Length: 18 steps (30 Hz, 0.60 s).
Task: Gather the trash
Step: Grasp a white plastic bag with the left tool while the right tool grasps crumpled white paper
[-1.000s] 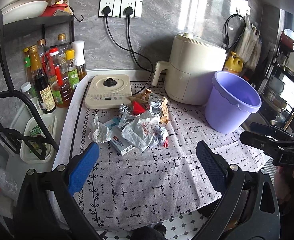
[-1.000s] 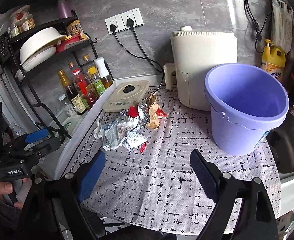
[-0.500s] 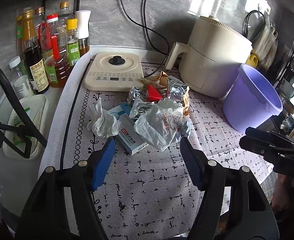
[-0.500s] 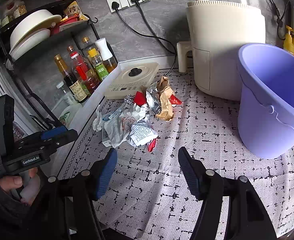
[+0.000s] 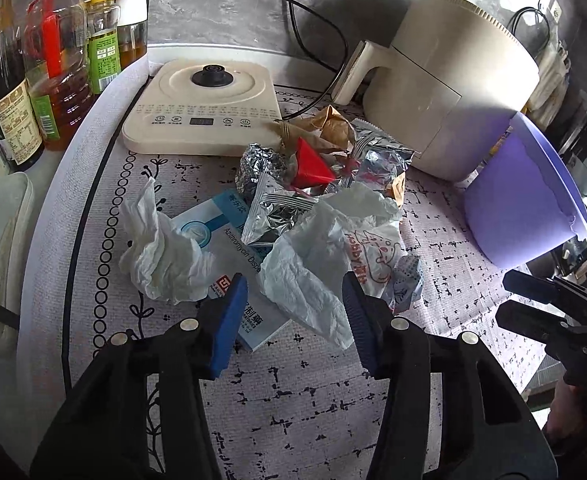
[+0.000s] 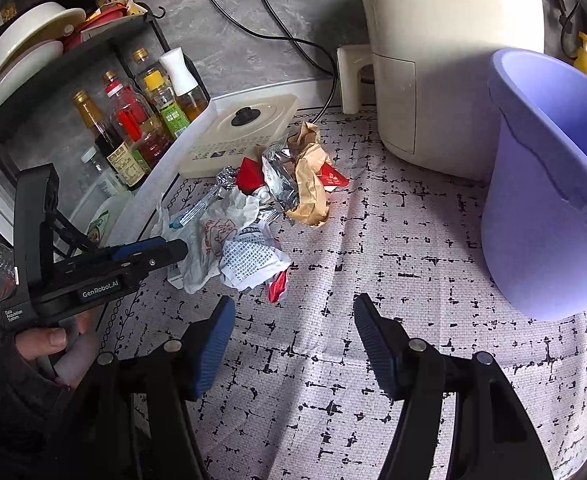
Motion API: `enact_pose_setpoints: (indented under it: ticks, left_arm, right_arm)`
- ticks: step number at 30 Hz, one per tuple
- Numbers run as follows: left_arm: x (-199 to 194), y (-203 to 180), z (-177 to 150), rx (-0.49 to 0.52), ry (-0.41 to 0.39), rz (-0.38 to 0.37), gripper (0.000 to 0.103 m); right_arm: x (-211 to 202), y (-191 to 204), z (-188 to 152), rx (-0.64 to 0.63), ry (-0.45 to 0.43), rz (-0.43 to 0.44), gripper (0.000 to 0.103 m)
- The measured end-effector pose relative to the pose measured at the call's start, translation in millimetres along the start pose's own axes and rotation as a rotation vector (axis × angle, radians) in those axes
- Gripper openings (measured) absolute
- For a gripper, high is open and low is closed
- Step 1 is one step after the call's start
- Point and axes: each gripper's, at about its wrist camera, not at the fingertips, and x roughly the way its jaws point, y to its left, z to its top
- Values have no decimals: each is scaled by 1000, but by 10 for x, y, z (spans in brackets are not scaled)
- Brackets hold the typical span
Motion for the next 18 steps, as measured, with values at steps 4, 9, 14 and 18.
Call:
enact_pose_setpoints:
  ticks: [4,9,14,18]
  left_arm:
    - [131,15,59,6,18,-8,43]
    - [134,-42,76,30,30,-4,2]
    - [-160,-78,122,51,-62,5,2]
    - [-446,-10,150,29,-146,43,2]
  right_arm:
    - [120,0,10,2,22,2,62]
    - [151,30,38,-5,20,17,62]
    - [203,105,85,-32,16,30,62]
    - [274,186,147,-56,19,42,62]
